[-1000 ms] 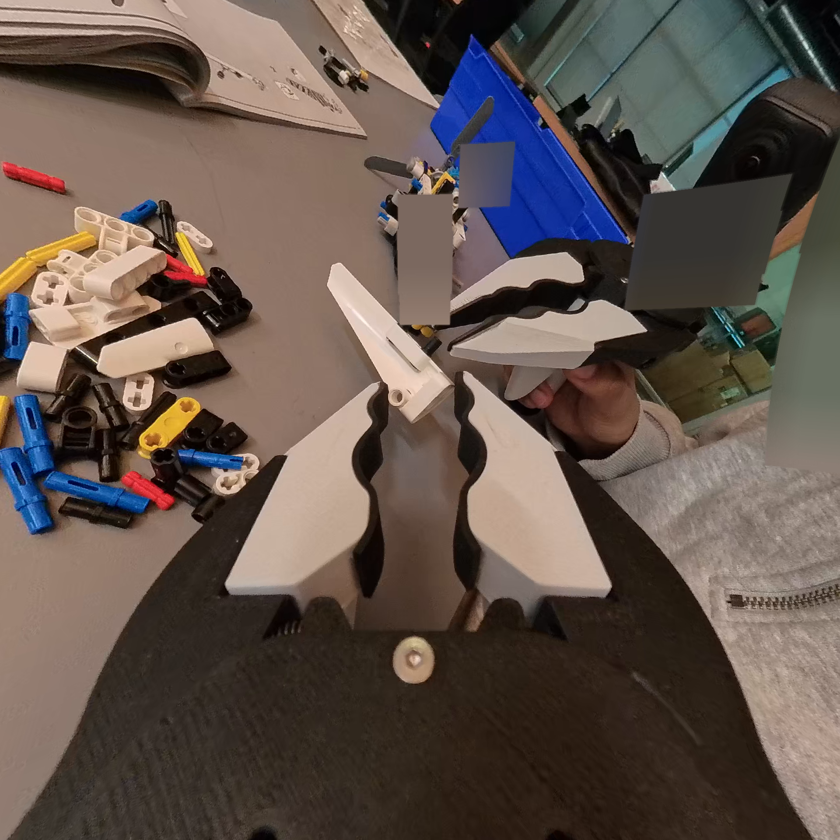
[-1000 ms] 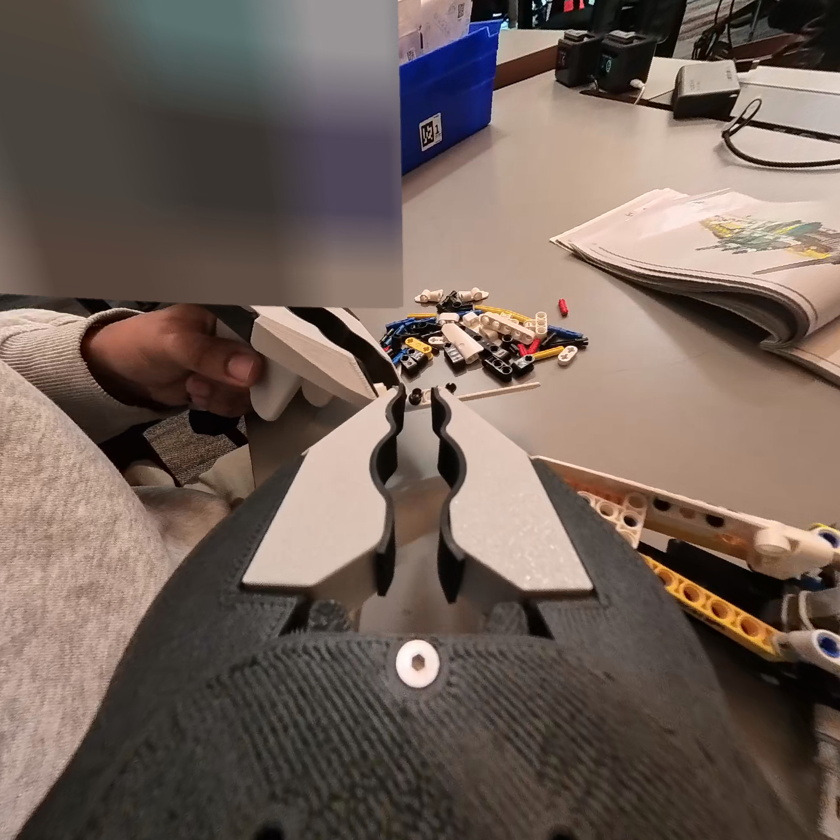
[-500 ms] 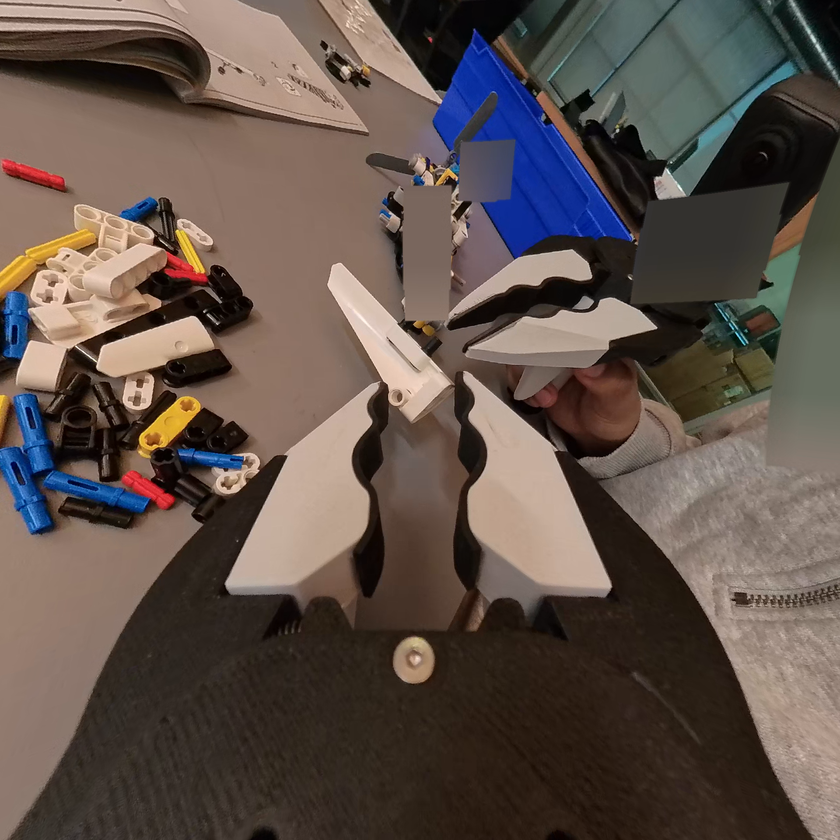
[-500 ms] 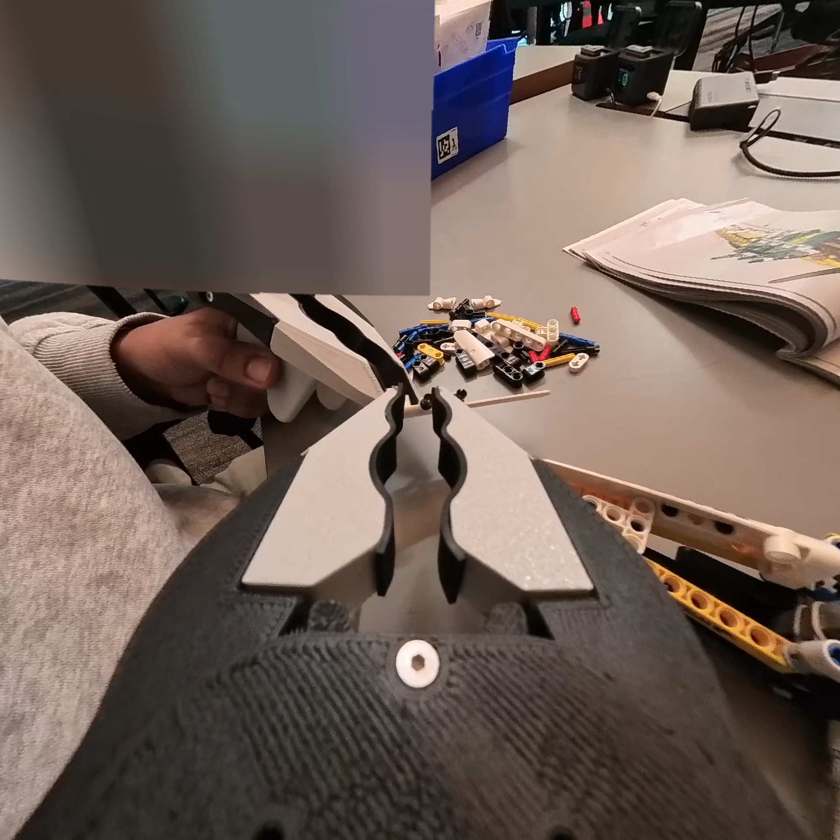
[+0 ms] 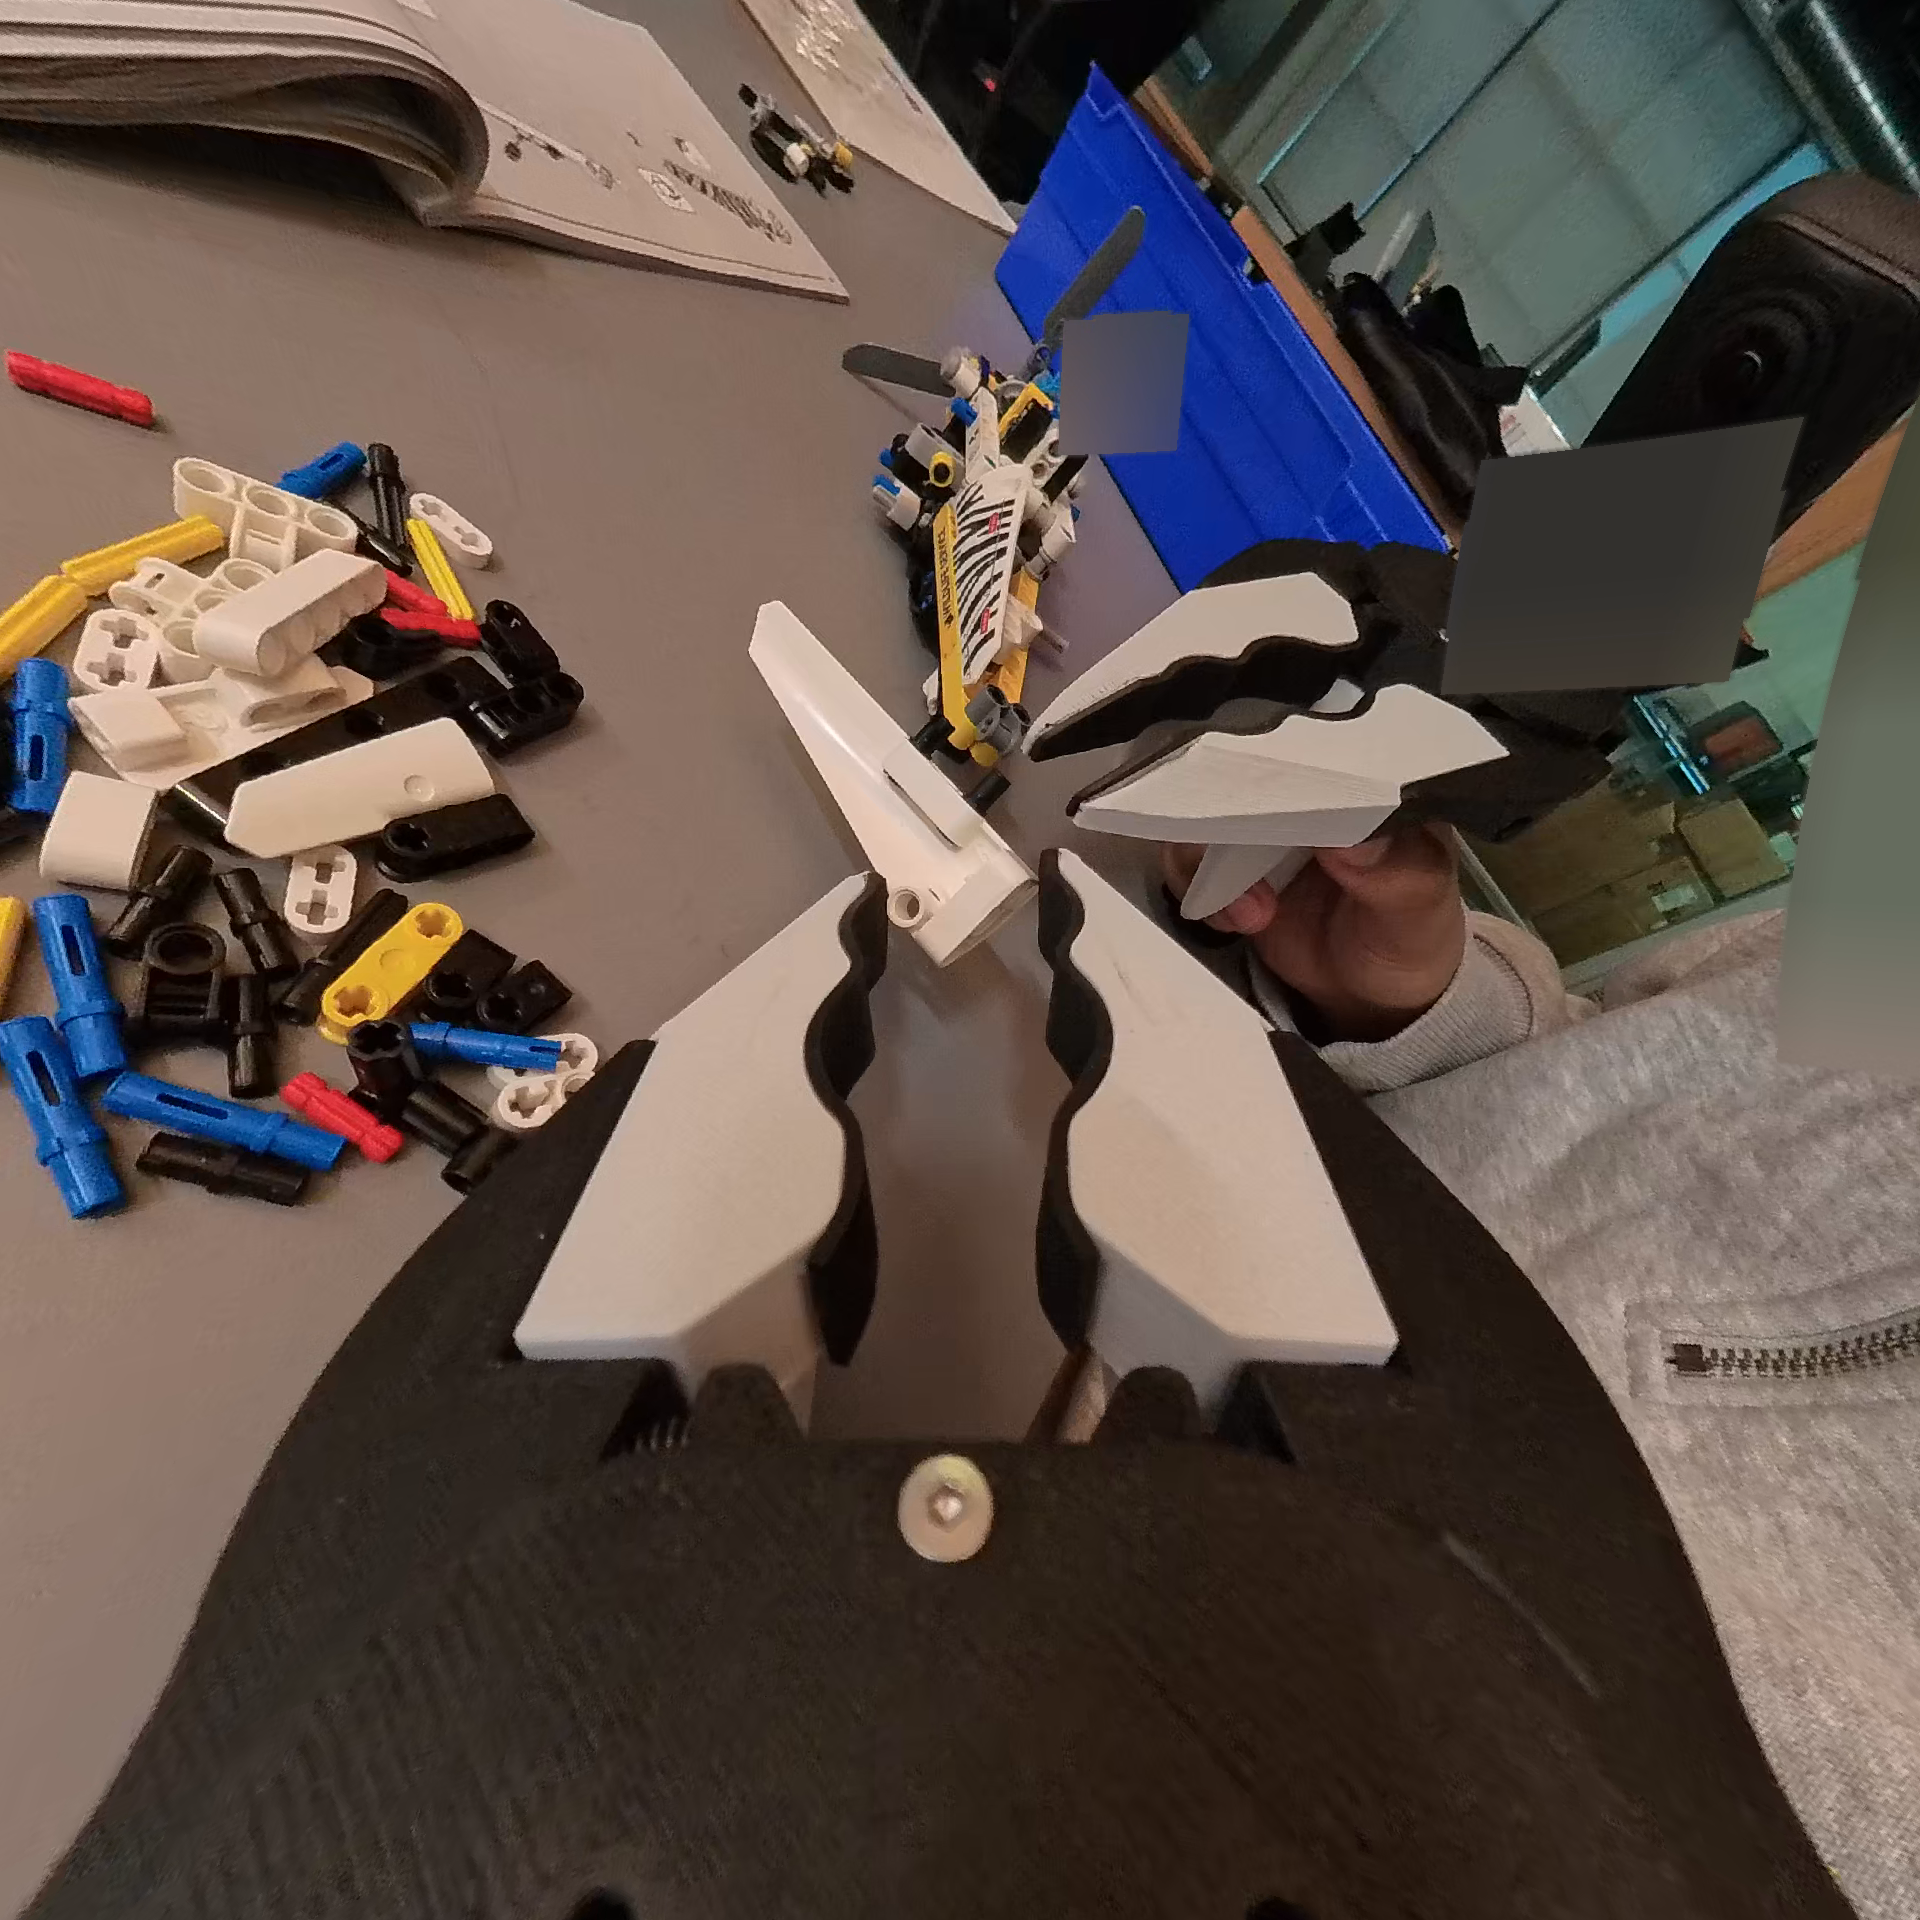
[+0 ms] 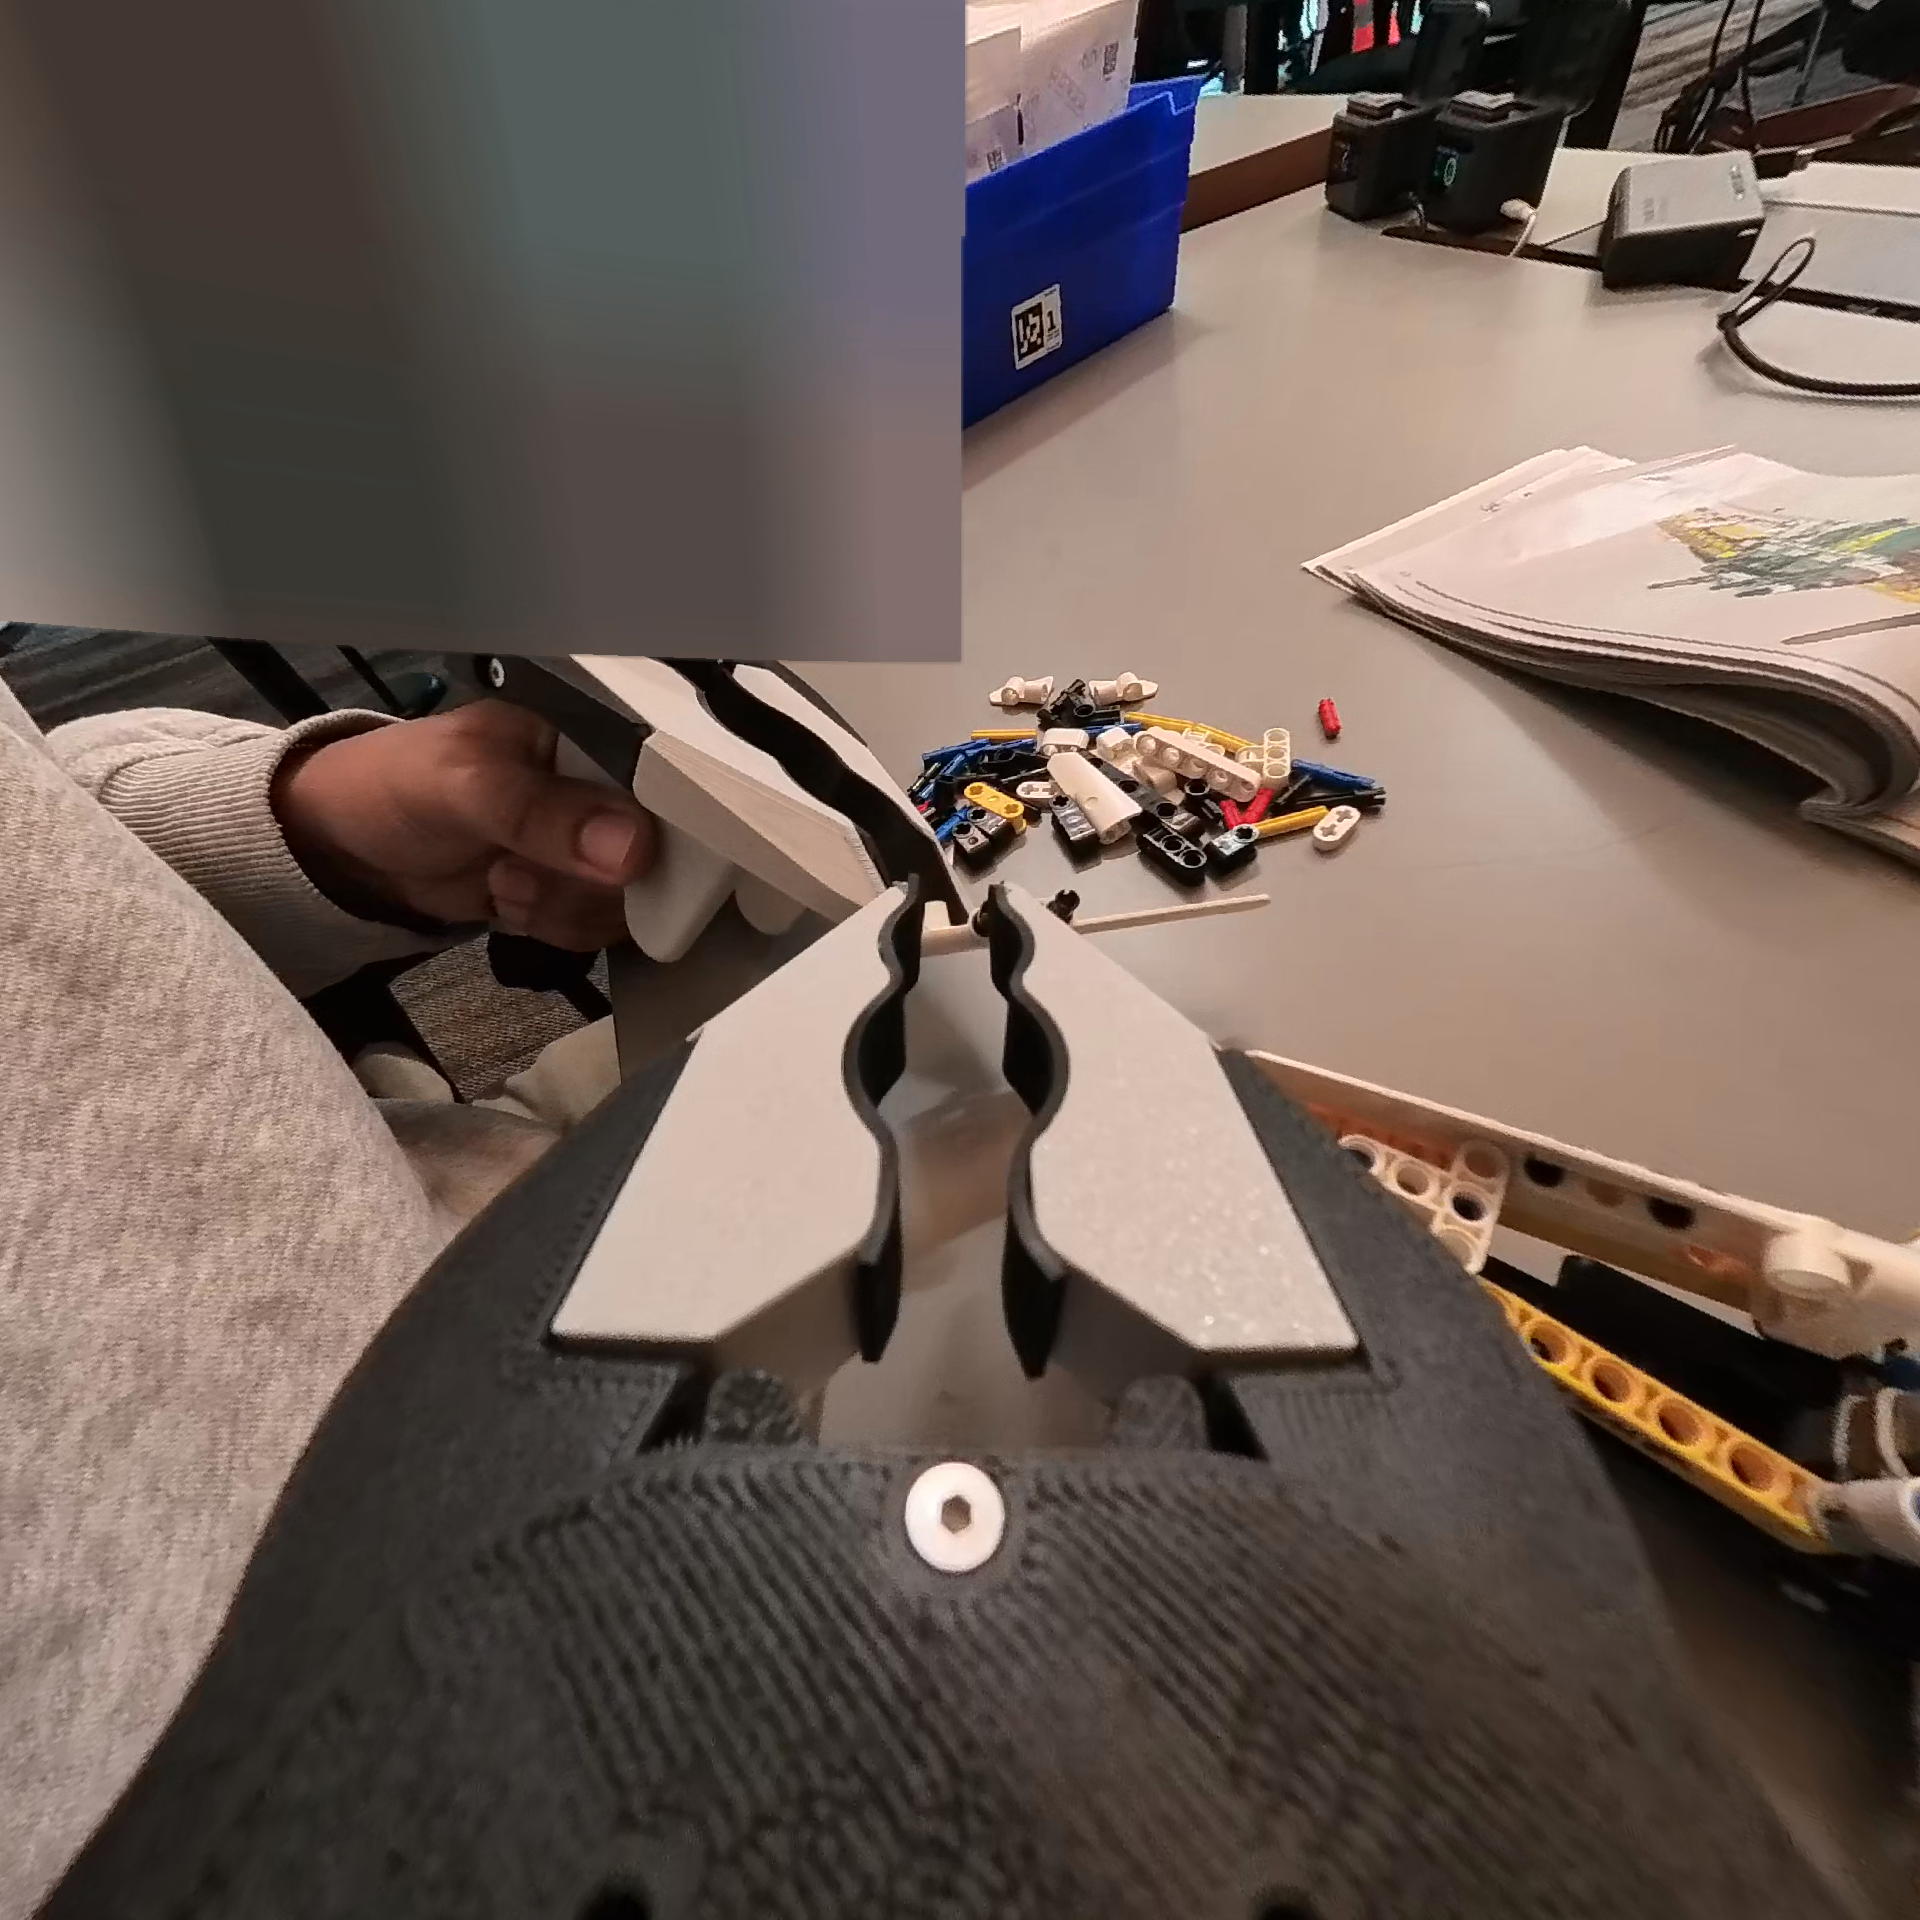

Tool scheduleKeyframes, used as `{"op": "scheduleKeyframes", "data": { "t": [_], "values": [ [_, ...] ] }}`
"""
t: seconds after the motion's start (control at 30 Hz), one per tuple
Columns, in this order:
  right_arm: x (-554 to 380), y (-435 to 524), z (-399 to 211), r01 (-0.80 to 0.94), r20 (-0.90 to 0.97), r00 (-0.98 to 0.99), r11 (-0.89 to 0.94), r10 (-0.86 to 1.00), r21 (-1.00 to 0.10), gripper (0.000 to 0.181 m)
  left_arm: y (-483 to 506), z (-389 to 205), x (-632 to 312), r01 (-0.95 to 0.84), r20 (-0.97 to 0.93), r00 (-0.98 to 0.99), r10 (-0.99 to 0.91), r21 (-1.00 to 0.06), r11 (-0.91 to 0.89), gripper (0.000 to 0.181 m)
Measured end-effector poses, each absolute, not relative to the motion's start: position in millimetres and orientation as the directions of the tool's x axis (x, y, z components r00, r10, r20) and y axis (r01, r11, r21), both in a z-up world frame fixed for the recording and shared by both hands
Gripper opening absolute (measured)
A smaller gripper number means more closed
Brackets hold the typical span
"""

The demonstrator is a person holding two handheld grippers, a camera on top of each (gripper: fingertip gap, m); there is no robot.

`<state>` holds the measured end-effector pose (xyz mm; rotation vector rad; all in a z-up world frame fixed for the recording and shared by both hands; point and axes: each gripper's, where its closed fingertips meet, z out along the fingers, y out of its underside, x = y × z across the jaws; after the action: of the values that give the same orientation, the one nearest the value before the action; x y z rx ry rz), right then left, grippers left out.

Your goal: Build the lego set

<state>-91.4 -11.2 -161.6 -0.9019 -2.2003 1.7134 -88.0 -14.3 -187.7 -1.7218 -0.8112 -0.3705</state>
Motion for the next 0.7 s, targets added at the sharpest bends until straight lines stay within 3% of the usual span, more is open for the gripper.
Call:
{"op": "scheduleKeyframes", "data": {
  "t": [0.7],
  "values": [
    [-91.0,-12.4,-160.6,0.326,-0.194,-0.796,0.135,0.573,-0.936,0.011,-12.0,-189.0,-87.3,0.682,0.617,0.715,0.329,-0.72,-0.131,0.03]
  ]
}}
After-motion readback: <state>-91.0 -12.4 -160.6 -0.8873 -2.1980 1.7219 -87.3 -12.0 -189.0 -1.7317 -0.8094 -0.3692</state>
